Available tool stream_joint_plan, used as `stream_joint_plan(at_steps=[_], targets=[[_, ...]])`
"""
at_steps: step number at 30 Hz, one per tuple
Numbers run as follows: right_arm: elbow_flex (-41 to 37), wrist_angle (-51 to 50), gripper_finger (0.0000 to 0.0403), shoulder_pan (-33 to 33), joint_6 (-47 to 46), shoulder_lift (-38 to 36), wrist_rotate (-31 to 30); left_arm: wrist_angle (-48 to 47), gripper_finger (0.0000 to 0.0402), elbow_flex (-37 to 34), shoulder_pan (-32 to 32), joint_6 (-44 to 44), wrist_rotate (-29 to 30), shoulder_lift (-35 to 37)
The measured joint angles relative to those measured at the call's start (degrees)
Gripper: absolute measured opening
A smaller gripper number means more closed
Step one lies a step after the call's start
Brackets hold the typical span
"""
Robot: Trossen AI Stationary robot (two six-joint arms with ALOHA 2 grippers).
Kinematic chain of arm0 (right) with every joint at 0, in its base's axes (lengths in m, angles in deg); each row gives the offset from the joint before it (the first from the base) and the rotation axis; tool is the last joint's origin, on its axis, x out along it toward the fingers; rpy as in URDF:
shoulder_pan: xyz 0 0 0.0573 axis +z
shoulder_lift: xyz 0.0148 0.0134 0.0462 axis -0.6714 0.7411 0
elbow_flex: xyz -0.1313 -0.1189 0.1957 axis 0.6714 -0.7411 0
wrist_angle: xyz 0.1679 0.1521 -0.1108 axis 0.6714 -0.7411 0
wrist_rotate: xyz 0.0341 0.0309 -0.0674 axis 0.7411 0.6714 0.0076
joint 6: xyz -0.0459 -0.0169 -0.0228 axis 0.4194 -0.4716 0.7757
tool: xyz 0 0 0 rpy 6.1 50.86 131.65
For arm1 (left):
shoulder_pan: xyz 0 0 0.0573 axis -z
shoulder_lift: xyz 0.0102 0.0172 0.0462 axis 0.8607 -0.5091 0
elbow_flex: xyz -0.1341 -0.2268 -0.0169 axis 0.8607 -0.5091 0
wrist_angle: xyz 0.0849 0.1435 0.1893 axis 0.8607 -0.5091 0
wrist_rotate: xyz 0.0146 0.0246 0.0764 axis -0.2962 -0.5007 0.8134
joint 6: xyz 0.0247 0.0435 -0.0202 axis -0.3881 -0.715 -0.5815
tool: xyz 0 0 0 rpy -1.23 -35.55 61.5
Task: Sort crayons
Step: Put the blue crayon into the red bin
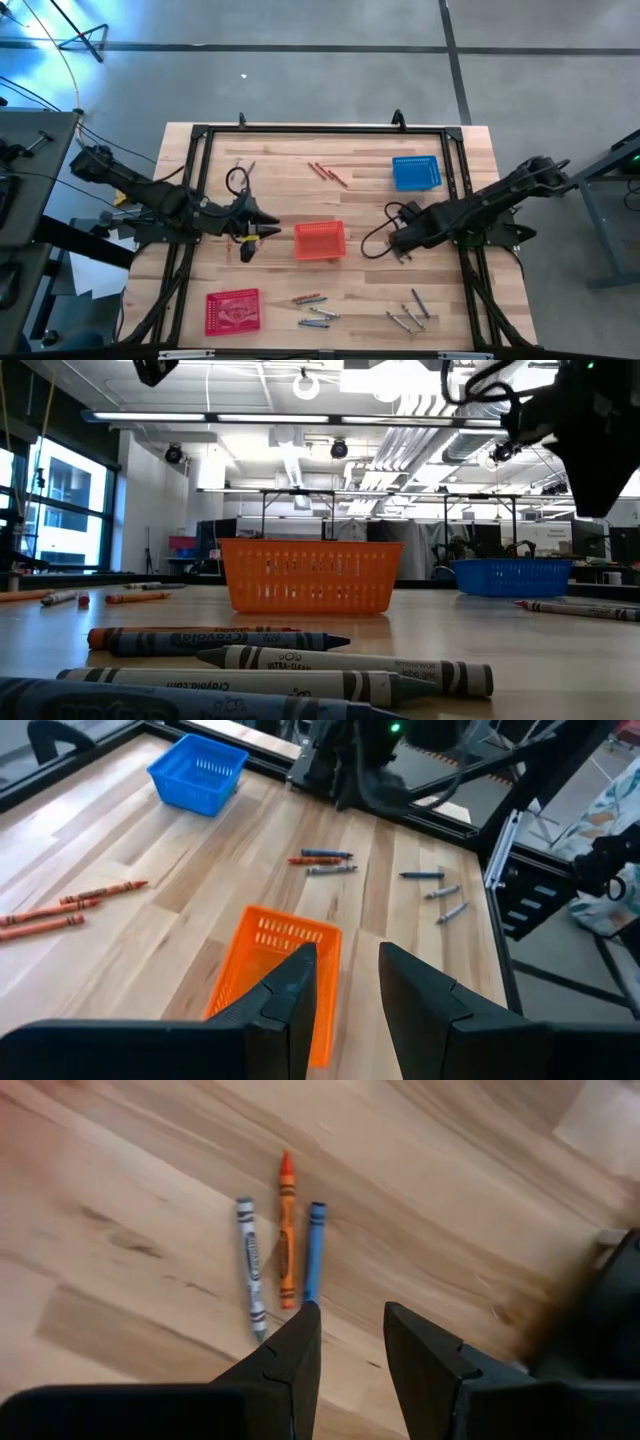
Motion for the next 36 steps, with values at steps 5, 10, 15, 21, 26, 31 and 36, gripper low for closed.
stream_joint_plan(at_steps=[5, 10, 15, 21, 26, 31, 36], targets=[[-0.03, 0.03, 0.0108, 0.00, -0.22, 4.94, 0.00, -0.10, 0.0101, 0.00, 1.72, -0.55, 1.38, 0.00], [-0.07, 0.45, 0.0108, 0.00, 1.23, 8.47, 0.00, -0.60, 0.0101, 0.00, 3.00, -1.11, 1.65, 0.00], [-0.11, 2.18, 0.0108, -0.45, 3.74, 10.02, -0.05, -2.20, 0.0101, 0.00, 3.99, -1.02, 3.36, 0.00], [-3.01, 10.21, 0.0108, -3.43, 10.05, 10.20, 0.47, -2.90, 0.0101, 0.00, 5.16, 0.04, 4.82, 0.02], [-6.57, 10.92, 0.0108, -5.24, 10.71, 10.20, 2.12, -2.91, 0.0101, 0.00, 5.99, 0.48, 5.64, 0.02], [-9.32, 15.20, 0.0108, -5.62, 10.97, 10.20, 5.27, -2.91, 0.0101, 0.00, 6.13, 0.50, 5.75, 0.02], [-9.64, 16.84, 0.0108, -5.62, 11.07, 10.13, 5.49, -2.99, 0.0101, 0.00, 6.12, 0.48, 7.15, 0.02]])
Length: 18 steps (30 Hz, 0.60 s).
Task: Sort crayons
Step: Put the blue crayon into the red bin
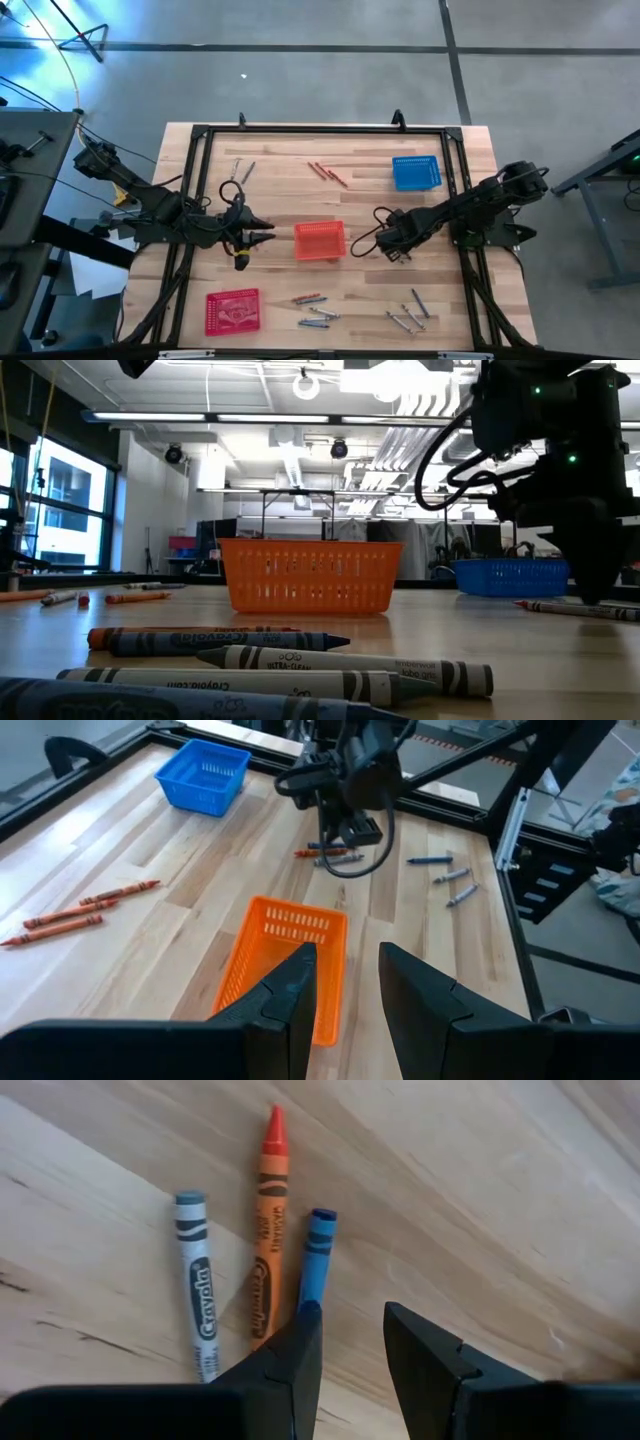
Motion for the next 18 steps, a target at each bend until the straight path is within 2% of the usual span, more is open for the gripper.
stream_joint_plan(at_steps=[18], targets=[[0.02, 0.83, 0.0108, 0.00, 0.04, -0.35, 0.48, -0.04, 0.0101, 0.00, 0.00, -0.01, 0.09, 0.00]])
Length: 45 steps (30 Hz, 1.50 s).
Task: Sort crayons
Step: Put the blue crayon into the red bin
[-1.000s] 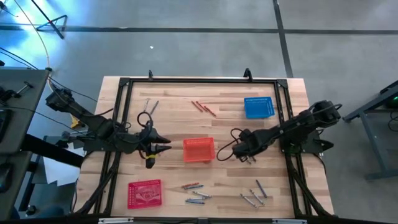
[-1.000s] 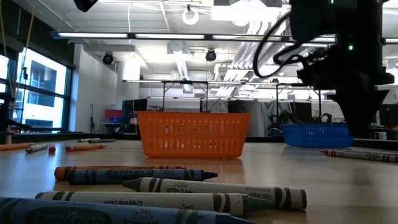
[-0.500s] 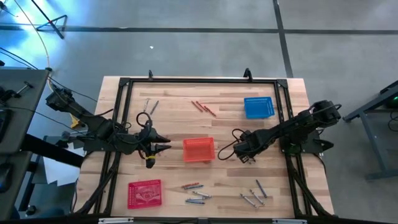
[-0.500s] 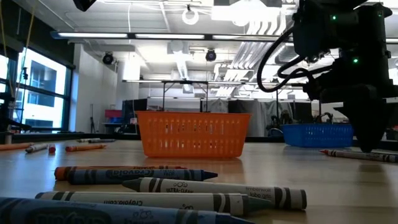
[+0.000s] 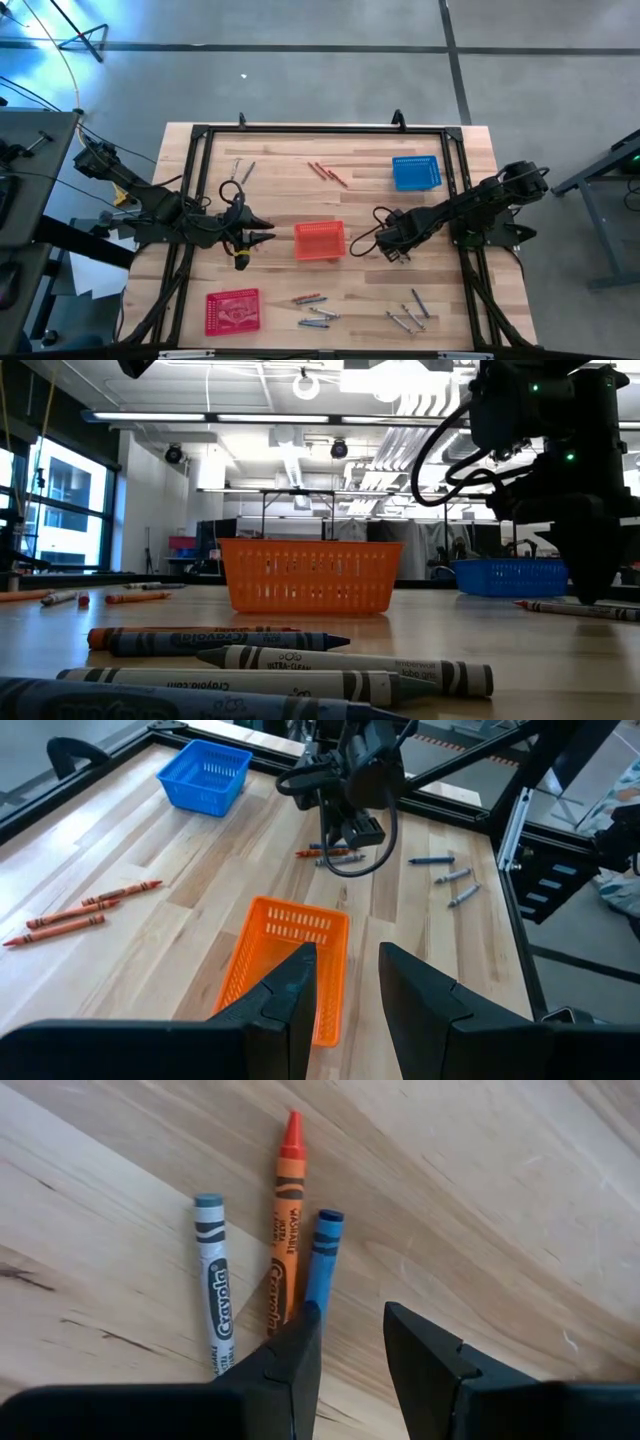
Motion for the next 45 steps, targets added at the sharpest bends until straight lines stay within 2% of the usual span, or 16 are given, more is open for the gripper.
stream_joint_plan(at_steps=[8, 32, 45], targets=[[0.00, 2.82, 0.0108, 0.00, 0.00, -0.02, 0.13, -0.02, 0.0101, 0.00, 0.00, -0.02, 0.00, 0.00], [-0.16, 2.76, 0.0108, 0.34, -3.68, 0.38, 0.07, -0.07, 0.0101, 0.00, 0.00, -0.19, -0.28, 0.00], [-0.02, 4.23, 0.0108, 0.44, -3.64, 3.16, 2.94, -1.59, 0.0101, -0.01, -0.02, 0.02, -0.26, 0.00]])
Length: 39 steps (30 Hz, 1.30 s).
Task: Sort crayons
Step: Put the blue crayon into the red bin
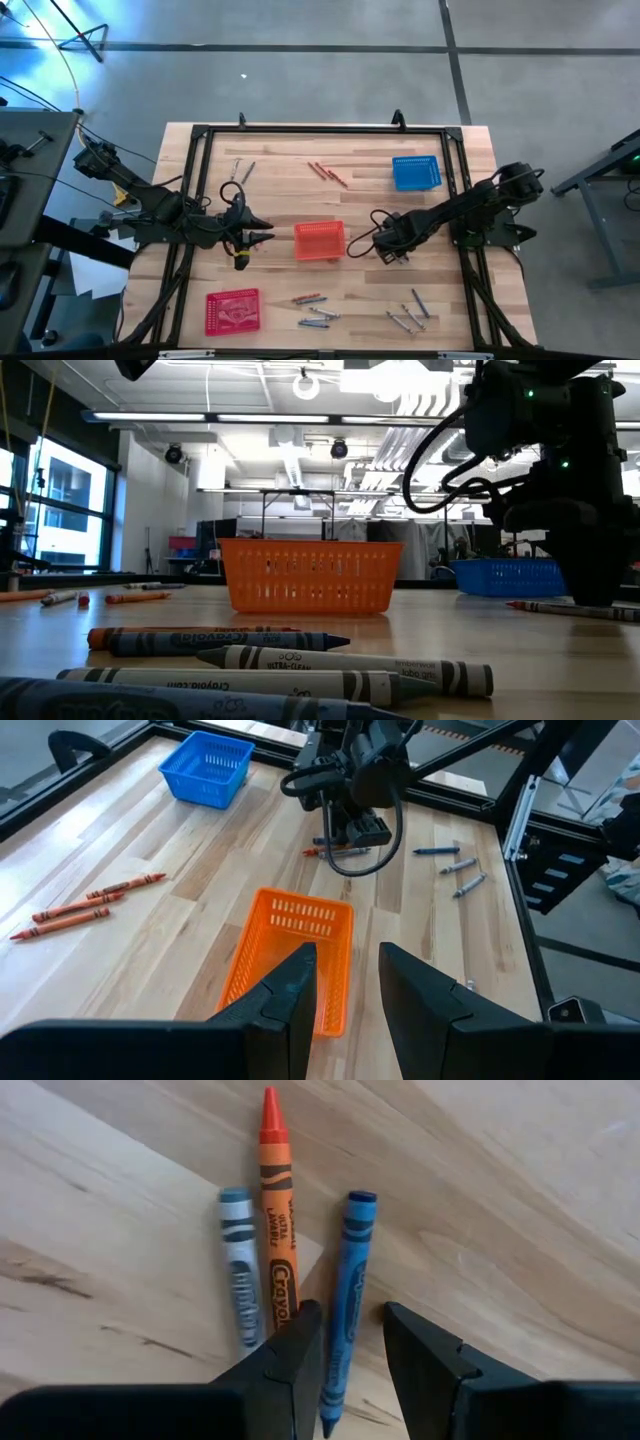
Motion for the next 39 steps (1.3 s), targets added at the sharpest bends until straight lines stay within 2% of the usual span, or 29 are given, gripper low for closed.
stream_joint_plan(at_steps=[12, 22, 31, 34, 39], targets=[[0.05, -0.10, 0.0104, -0.02, 0.62, 1.90, -0.04, -0.07, 0.0101, -0.01, 0.00, -0.01, 0.00, 0.00], [0.00, 0.22, 0.0011, -0.02, 1.54, 1.94, 0.73, -0.07, 0.0101, -0.01, 0.00, 0.44, 0.01, 0.00], [0.79, -2.45, 0.0005, -0.04, 4.25, 1.06, 1.28, -0.07, 0.0101, -0.01, 0.00, 0.91, 0.04, 0.00], [1.24, -6.42, 0.0003, 0.04, 4.53, -1.20, 1.17, 0.00, 0.0101, -0.01, 0.00, 0.91, 0.07, 0.00], [2.05, -9.01, 0.0003, 0.02, 4.27, -6.69, -2.49, 0.02, 0.0101, -0.01, 0.00, 0.91, 0.36, 0.00]])
